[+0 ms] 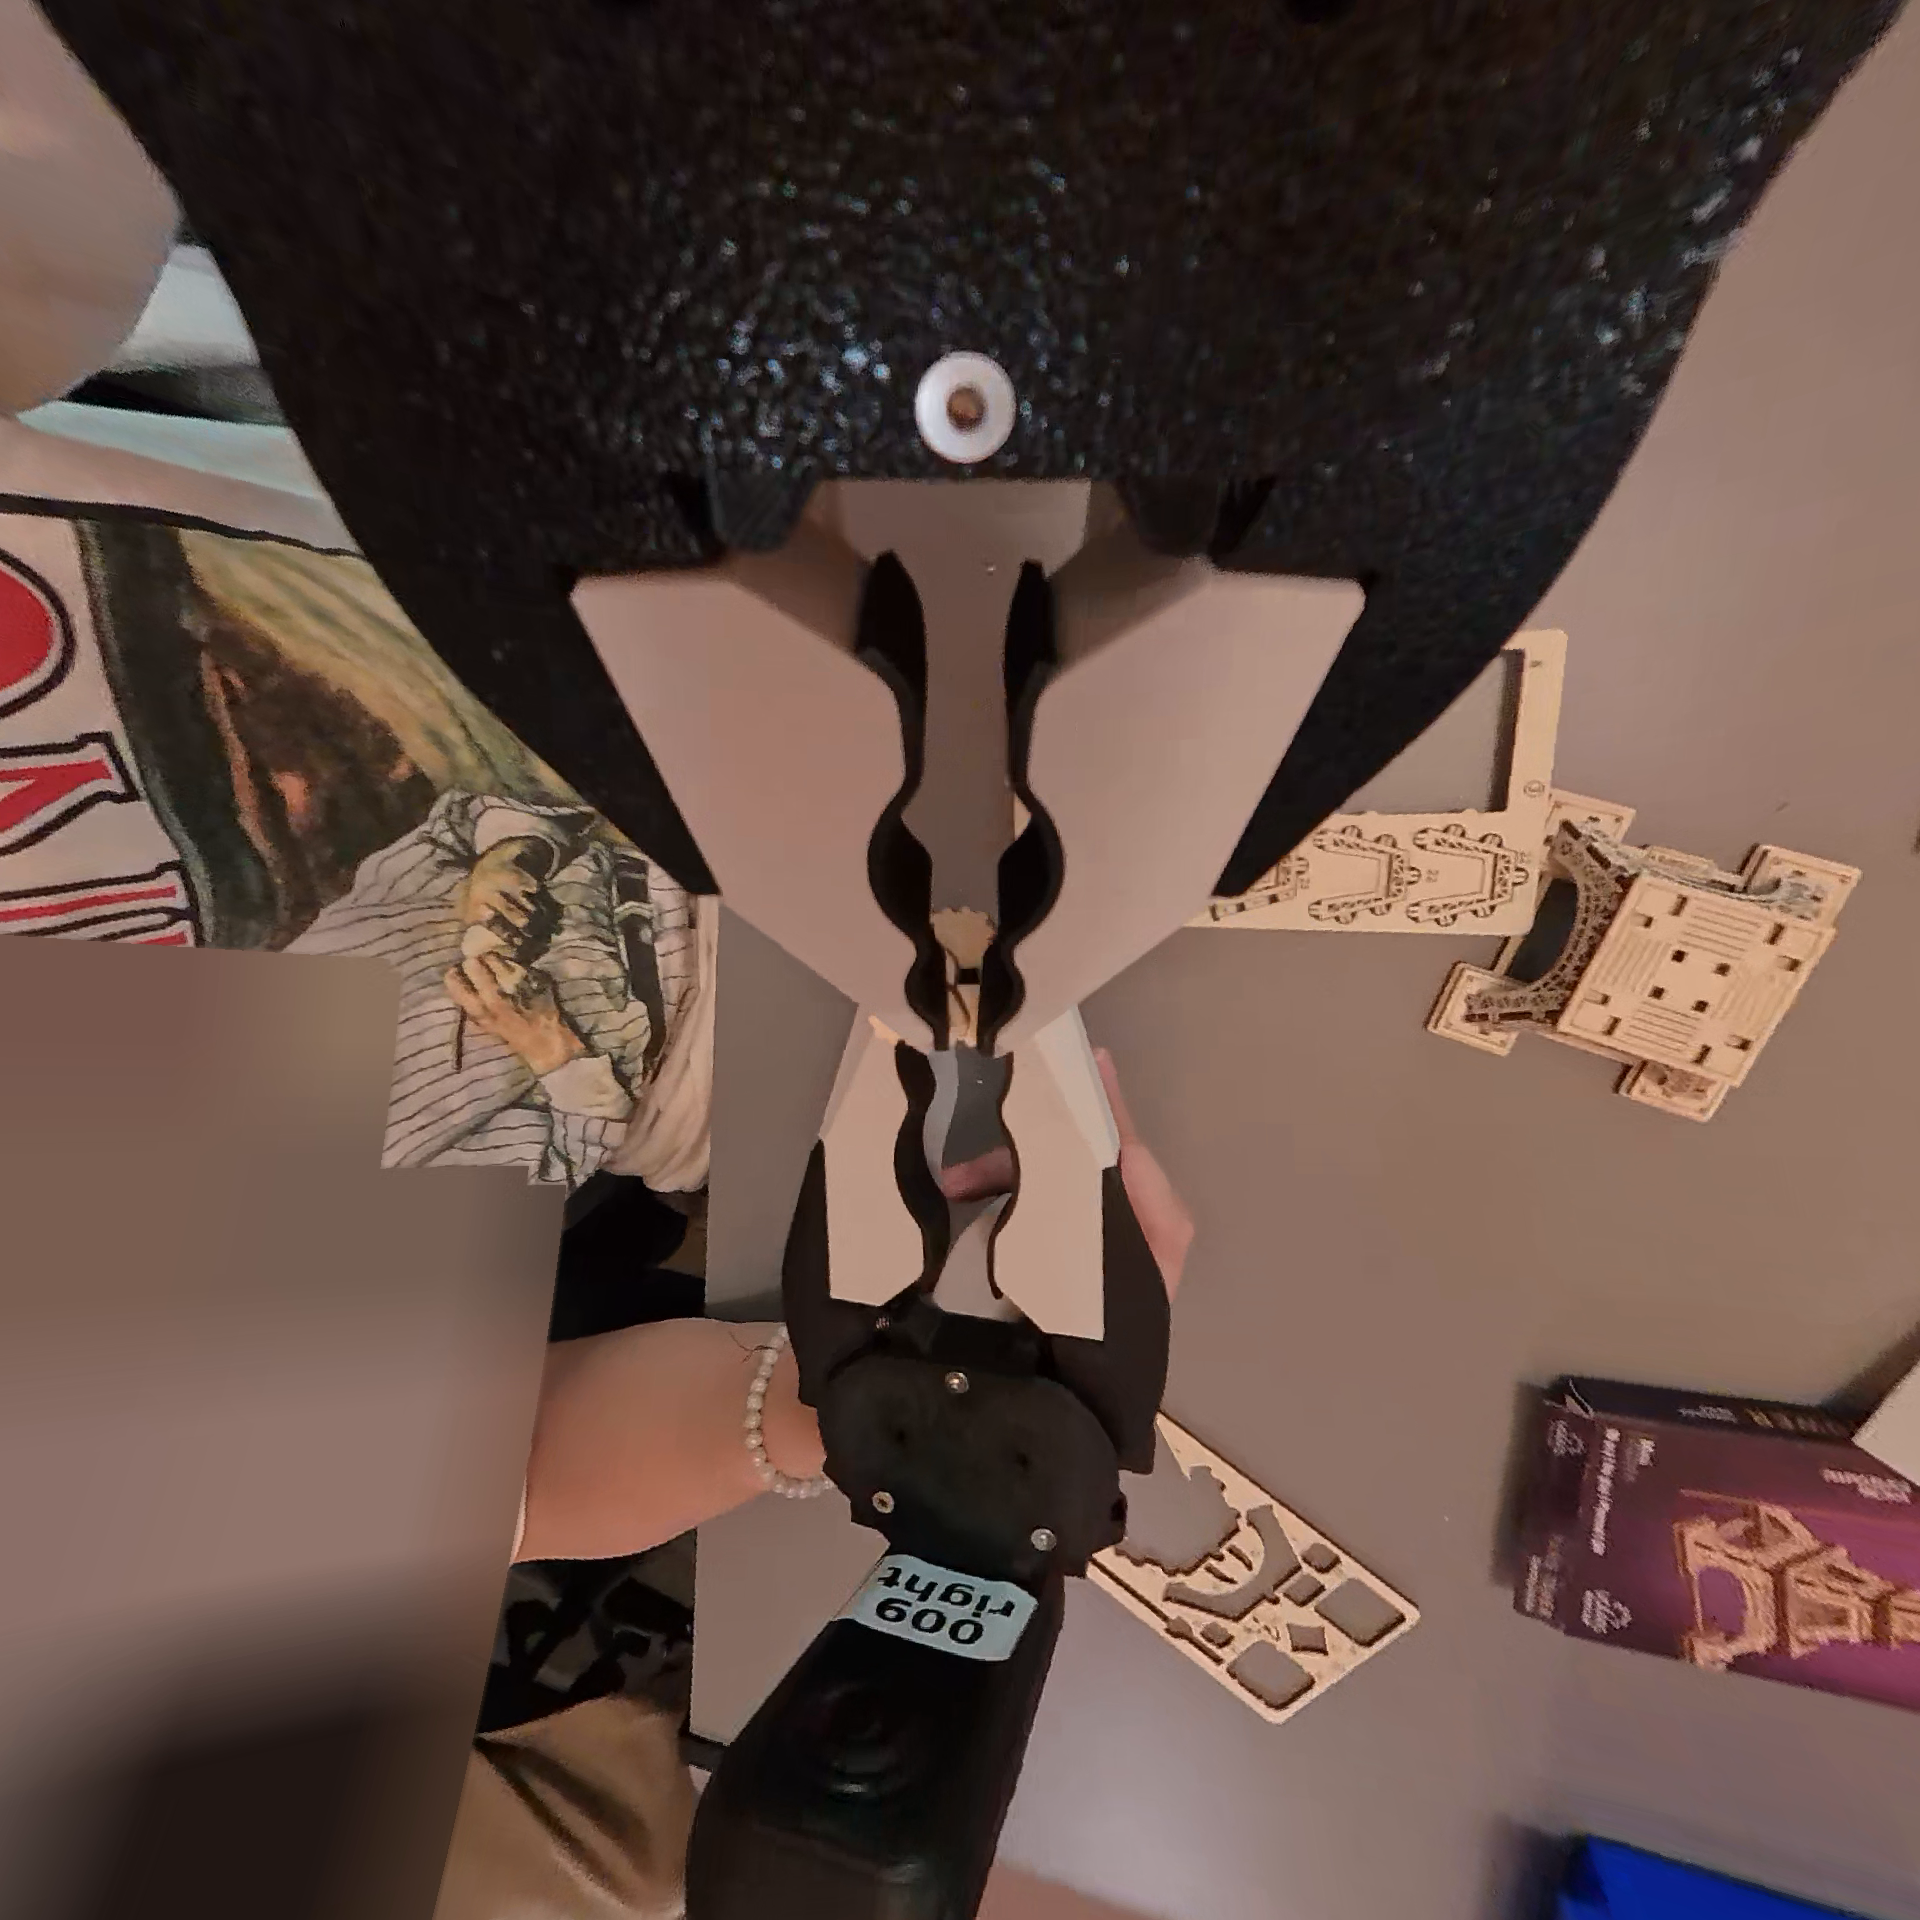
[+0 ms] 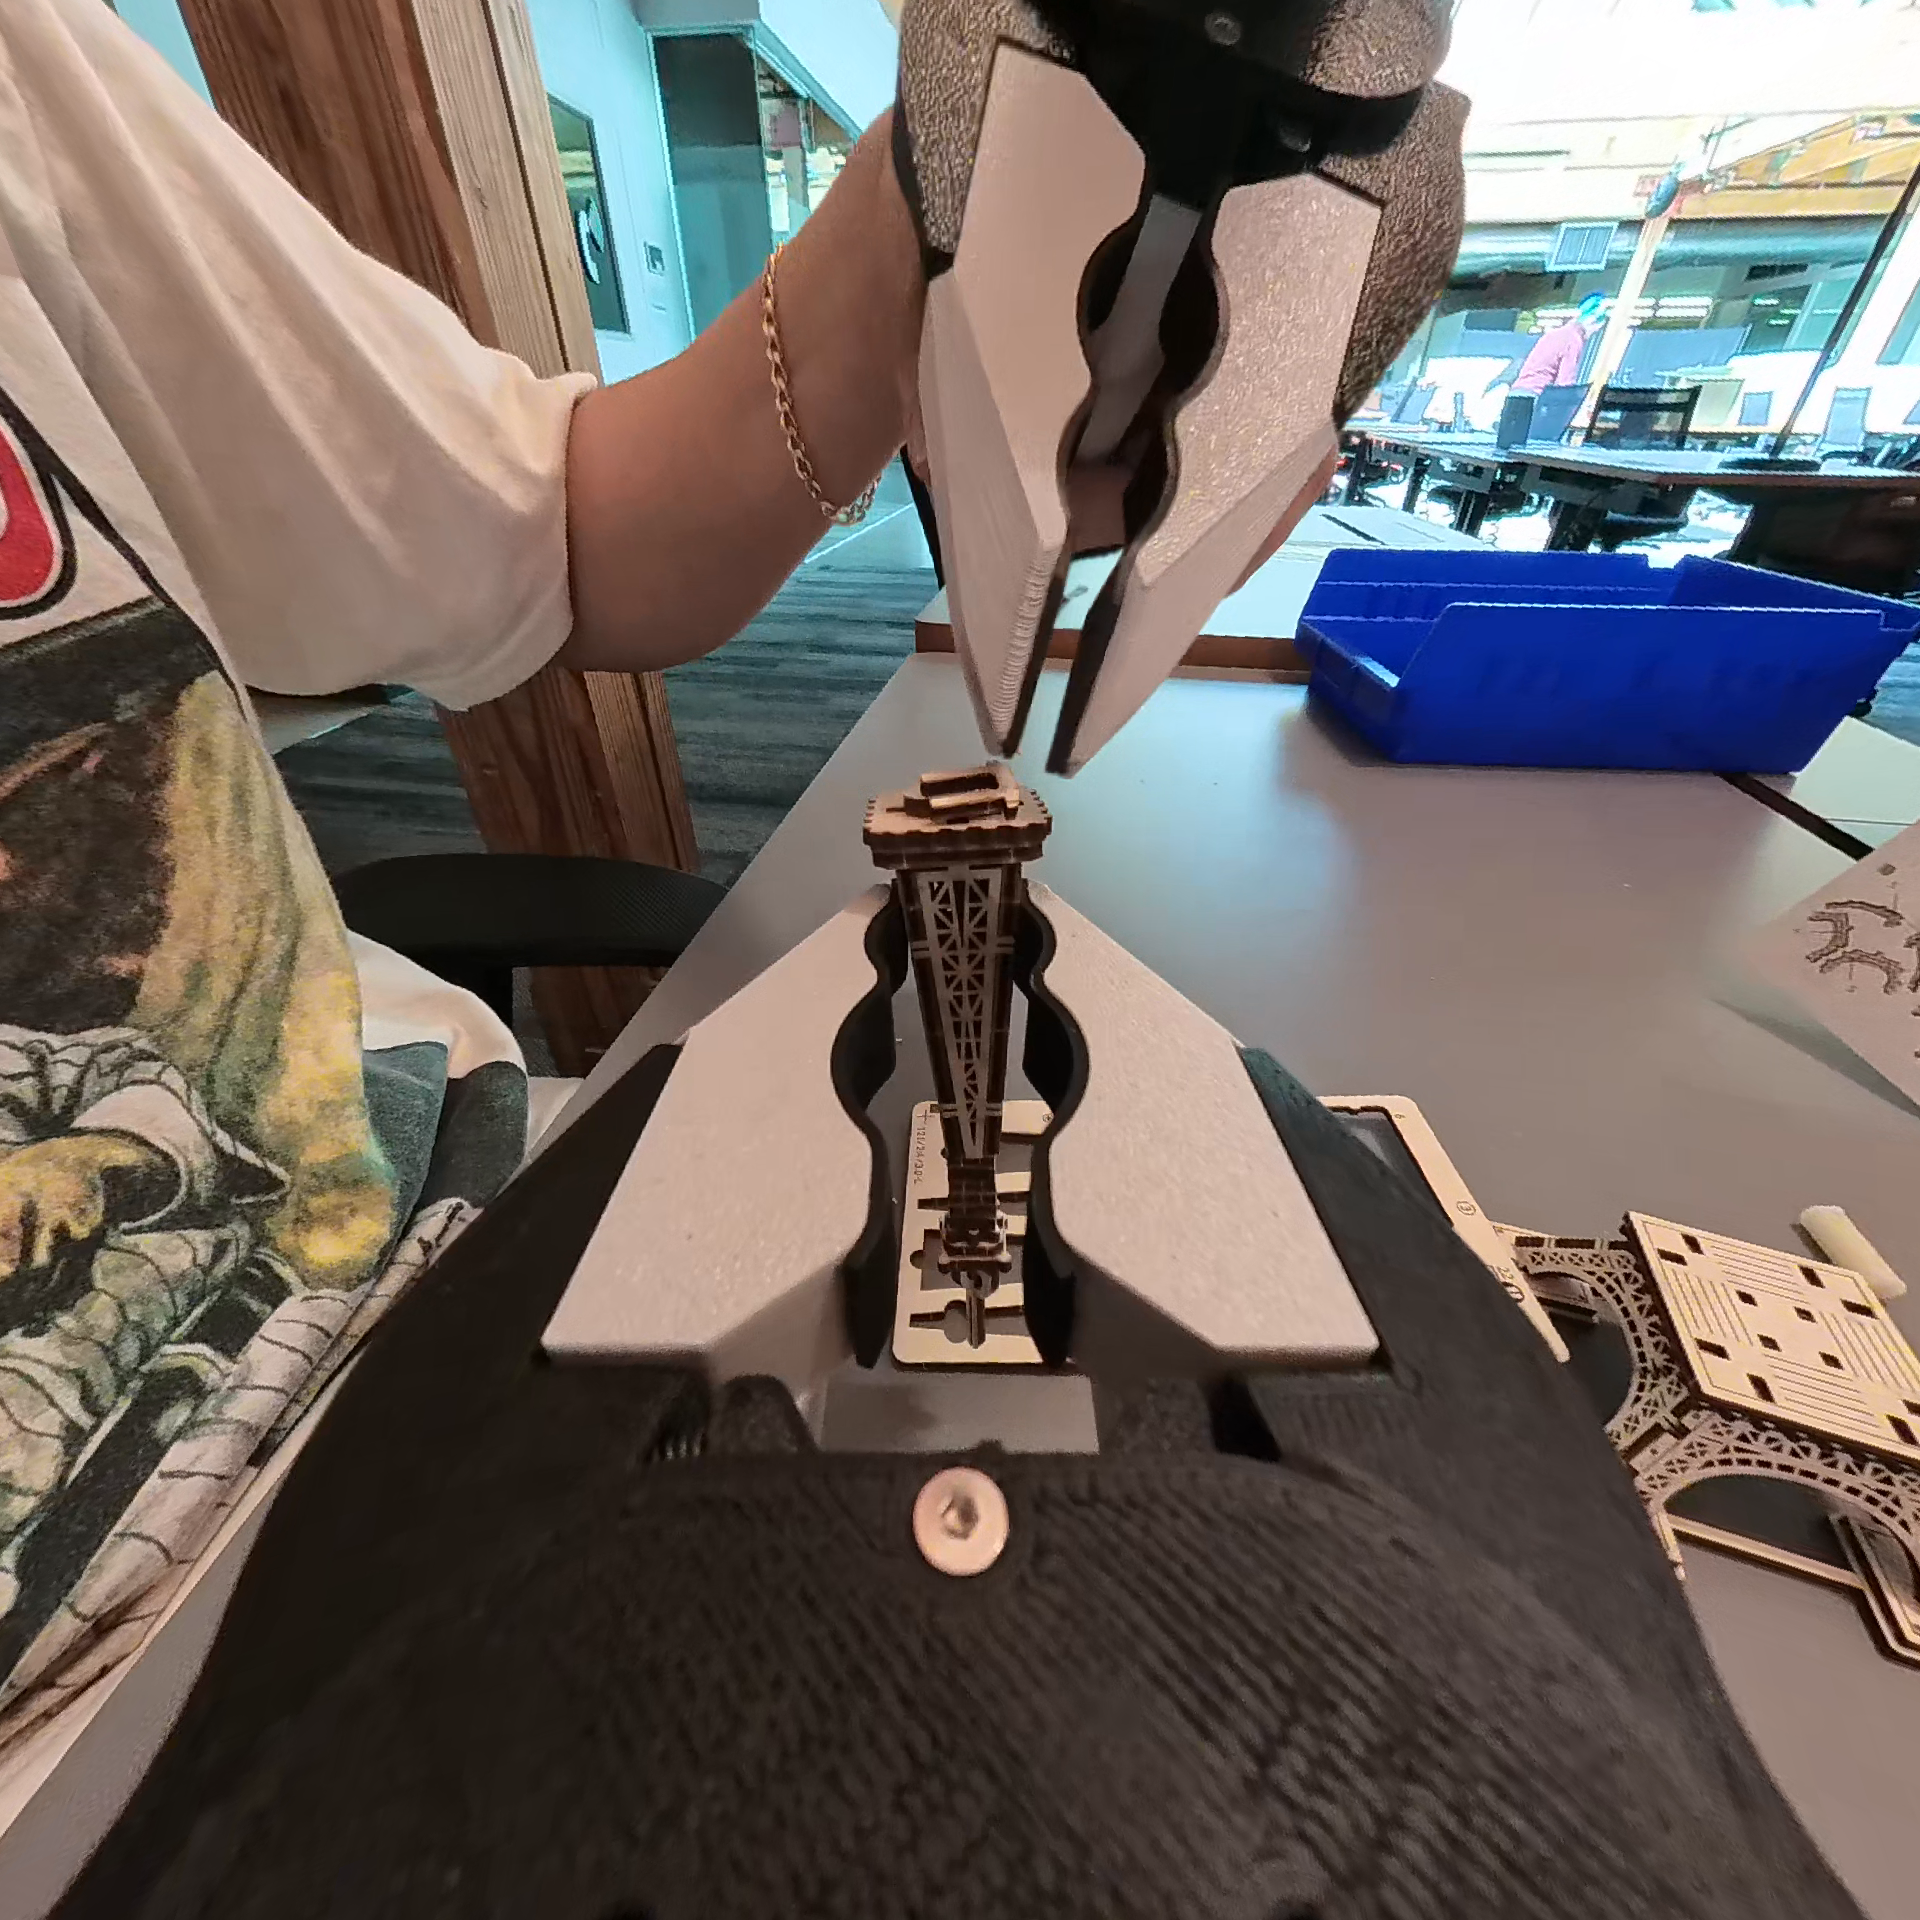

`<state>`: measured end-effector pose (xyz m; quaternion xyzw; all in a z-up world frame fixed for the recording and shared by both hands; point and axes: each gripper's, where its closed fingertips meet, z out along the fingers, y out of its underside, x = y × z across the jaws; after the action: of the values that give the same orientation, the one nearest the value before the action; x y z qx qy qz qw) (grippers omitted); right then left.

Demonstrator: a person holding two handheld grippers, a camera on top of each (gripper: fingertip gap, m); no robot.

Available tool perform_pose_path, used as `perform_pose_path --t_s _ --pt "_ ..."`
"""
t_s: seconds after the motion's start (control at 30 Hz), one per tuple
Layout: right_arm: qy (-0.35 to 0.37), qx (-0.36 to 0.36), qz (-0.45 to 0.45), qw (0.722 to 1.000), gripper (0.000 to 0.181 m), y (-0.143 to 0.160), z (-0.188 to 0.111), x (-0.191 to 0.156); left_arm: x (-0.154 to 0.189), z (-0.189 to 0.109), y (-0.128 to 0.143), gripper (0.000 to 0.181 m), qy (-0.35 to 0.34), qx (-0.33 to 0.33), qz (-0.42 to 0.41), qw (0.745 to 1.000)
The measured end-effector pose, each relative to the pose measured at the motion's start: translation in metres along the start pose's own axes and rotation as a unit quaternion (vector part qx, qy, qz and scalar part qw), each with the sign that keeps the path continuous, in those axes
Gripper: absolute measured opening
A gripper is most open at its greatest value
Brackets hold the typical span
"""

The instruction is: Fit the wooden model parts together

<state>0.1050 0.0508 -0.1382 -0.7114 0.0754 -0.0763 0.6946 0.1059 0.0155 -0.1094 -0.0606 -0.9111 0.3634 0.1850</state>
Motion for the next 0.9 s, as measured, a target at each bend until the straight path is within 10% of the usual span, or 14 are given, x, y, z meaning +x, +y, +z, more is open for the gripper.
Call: perform_pose_path --t_s 0.9 --pt "-0.013 0.018 0.035 0.999 0.016 -0.003 -0.002 0.000 -0.012 -0.005 -0.011 0.002 -0.024 0.033 -0.022 0.999"
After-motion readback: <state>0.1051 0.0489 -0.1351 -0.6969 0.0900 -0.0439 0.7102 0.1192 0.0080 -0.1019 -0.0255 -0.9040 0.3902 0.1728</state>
